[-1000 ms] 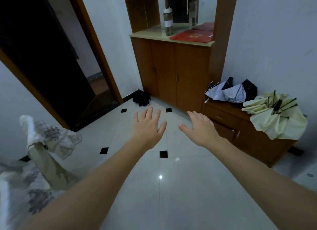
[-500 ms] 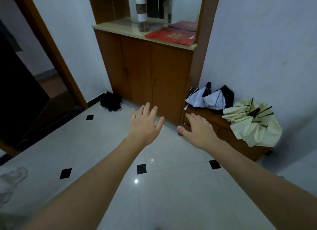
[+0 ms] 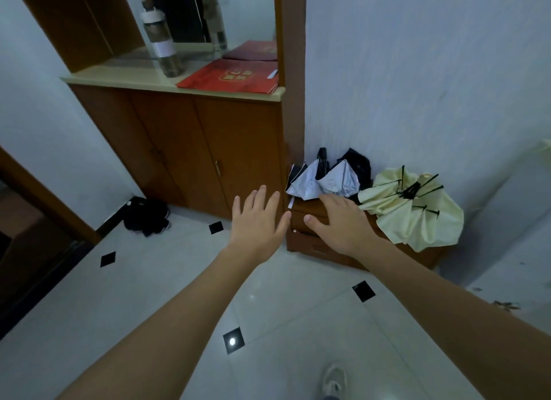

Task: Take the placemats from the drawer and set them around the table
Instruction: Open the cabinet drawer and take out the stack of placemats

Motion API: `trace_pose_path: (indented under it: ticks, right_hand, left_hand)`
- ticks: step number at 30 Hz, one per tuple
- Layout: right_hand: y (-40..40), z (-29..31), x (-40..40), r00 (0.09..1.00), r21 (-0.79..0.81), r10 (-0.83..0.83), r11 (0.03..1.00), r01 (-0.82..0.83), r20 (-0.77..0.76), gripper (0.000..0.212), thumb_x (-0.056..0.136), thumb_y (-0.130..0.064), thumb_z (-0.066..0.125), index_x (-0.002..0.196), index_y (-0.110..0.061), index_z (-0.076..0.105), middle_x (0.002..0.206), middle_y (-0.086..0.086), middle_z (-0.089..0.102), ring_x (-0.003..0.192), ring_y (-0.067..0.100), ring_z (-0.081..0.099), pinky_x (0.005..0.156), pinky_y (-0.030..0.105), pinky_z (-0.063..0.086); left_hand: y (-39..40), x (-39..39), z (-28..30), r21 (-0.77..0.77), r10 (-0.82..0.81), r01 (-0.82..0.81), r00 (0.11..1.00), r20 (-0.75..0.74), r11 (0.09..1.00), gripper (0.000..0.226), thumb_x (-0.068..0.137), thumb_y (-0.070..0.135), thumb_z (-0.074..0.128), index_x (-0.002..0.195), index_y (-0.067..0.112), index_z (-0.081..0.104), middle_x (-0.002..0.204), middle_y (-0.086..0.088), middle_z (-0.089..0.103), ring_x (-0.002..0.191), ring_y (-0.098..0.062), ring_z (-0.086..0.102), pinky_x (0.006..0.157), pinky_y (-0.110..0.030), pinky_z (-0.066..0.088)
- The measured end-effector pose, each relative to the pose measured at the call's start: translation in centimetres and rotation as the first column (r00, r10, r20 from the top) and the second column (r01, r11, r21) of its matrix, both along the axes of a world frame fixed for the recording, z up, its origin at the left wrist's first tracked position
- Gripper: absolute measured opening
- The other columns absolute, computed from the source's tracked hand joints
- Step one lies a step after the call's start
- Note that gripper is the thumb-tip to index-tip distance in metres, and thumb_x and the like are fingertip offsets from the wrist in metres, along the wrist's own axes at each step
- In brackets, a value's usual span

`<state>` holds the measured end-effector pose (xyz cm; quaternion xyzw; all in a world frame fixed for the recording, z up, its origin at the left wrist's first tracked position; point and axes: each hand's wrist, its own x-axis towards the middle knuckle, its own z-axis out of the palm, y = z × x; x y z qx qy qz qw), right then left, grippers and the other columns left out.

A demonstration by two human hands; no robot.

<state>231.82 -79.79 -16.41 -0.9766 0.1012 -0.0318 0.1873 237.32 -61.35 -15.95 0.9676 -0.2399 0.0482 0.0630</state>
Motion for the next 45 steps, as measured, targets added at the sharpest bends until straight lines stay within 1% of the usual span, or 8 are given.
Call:
trace_pose_path:
  ticks: [5,12,19,23,28,36,40,45]
  right_hand:
    - [-4.6,-0.9,6.5,0.998,0.038,-0.023,0.999,0.021,0.056,0.068,0.093,-0.062,0.039,0.147,-0.022,0.035,0.15,0.006,0.04,0.138,0.028,0.034,0.113,0.049,0.028]
    - [-8.0,-4.4,15.1,0.998,0.096,0.025,0.995,-0.021,-0.05,0.068,0.094,-0.062,0.038,0.148,-0.022,0.031,0.155,0.005,0.032,0.143,0.028,0.025,0.116,0.051,0.022]
    - [-9.7,-7.3,18.9,0.987,0.143,0.034,0.99,-0.011,-0.159,0.067,0.094,-0.061,0.039,0.149,-0.022,0.03,0.156,0.005,0.03,0.144,0.027,0.022,0.117,0.05,0.02]
    - [-11.1,-7.9,20.7,0.983,0.127,-0.028,0.991,0.052,-0.18,0.068,0.094,-0.061,0.04,0.149,-0.022,0.029,0.156,0.004,0.029,0.144,0.027,0.022,0.117,0.05,0.02]
    - [-12.2,-8.5,21.9,0.964,0.09,-0.15,0.981,0.173,-0.218,0.07,0.094,-0.061,0.04,0.15,-0.021,0.028,0.157,0.004,0.028,0.145,0.027,0.021,0.117,0.048,0.02]
    - [-10.8,-8.4,23.8,0.892,0.018,-0.372,0.921,0.39,-0.257,0.073,0.092,-0.065,0.037,0.151,-0.023,0.027,0.157,0.004,0.029,0.144,0.026,0.024,0.116,0.046,0.021]
    - [-9.1,-7.9,25.3,0.883,-0.019,-0.411,0.908,0.418,-0.226,0.069,0.093,-0.062,0.039,0.149,-0.022,0.031,0.154,0.004,0.034,0.142,0.026,0.027,0.114,0.044,0.021]
    - [-7.6,-7.8,26.5,0.878,-0.019,-0.421,0.903,0.428,-0.226,0.068,0.094,-0.06,0.039,0.15,-0.023,0.029,0.156,0.003,0.031,0.143,0.025,0.025,0.116,0.046,0.02]
  left_hand:
    - [-3.4,6.3,-0.1,0.054,0.002,-0.002,1.0,0.0,0.999,0.061,0.101,0.056,0.019,0.154,0.027,0.02,0.163,-0.002,0.013,0.15,-0.022,0.01,0.12,-0.048,0.001]
    - [-6.6,13.5,-3.7,0.101,0.077,-0.067,0.993,-0.095,0.993,0.059,0.101,0.056,0.02,0.153,0.028,0.022,0.163,-0.003,0.015,0.149,-0.023,0.012,0.12,-0.048,0.001]
    - [-8.4,17.7,-6.6,0.111,0.041,-0.027,0.991,-0.13,0.993,0.057,0.102,0.052,0.026,0.152,0.025,0.028,0.161,-0.006,0.021,0.147,-0.023,0.02,0.12,-0.049,0.009]
    - [-10.0,20.8,-7.6,0.067,-0.004,0.016,0.985,-0.17,0.998,0.055,0.102,0.049,0.028,0.151,0.023,0.03,0.16,-0.006,0.022,0.146,-0.025,0.021,0.119,-0.049,0.009]
    - [-12.2,24.4,-8.9,0.024,-0.136,0.144,0.97,-0.203,0.989,0.055,0.102,0.049,0.027,0.151,0.023,0.029,0.16,-0.007,0.023,0.147,-0.025,0.02,0.119,-0.05,0.007]
    - [-12.9,30.6,-10.2,0.006,-0.334,0.344,0.915,-0.226,0.939,0.058,0.102,0.051,0.025,0.153,0.024,0.025,0.161,-0.007,0.021,0.148,-0.023,0.018,0.119,-0.048,0.008]
    - [-11.8,33.0,-10.5,0.002,-0.362,0.373,0.901,-0.238,0.928,0.058,0.102,0.052,0.024,0.153,0.025,0.025,0.161,-0.007,0.021,0.148,-0.023,0.018,0.119,-0.049,0.008]
    - [-10.7,35.2,-10.4,-0.004,-0.367,0.375,0.906,-0.21,0.927,0.059,0.101,0.052,0.024,0.153,0.025,0.026,0.161,-0.007,0.022,0.147,-0.024,0.02,0.119,-0.049,0.009]
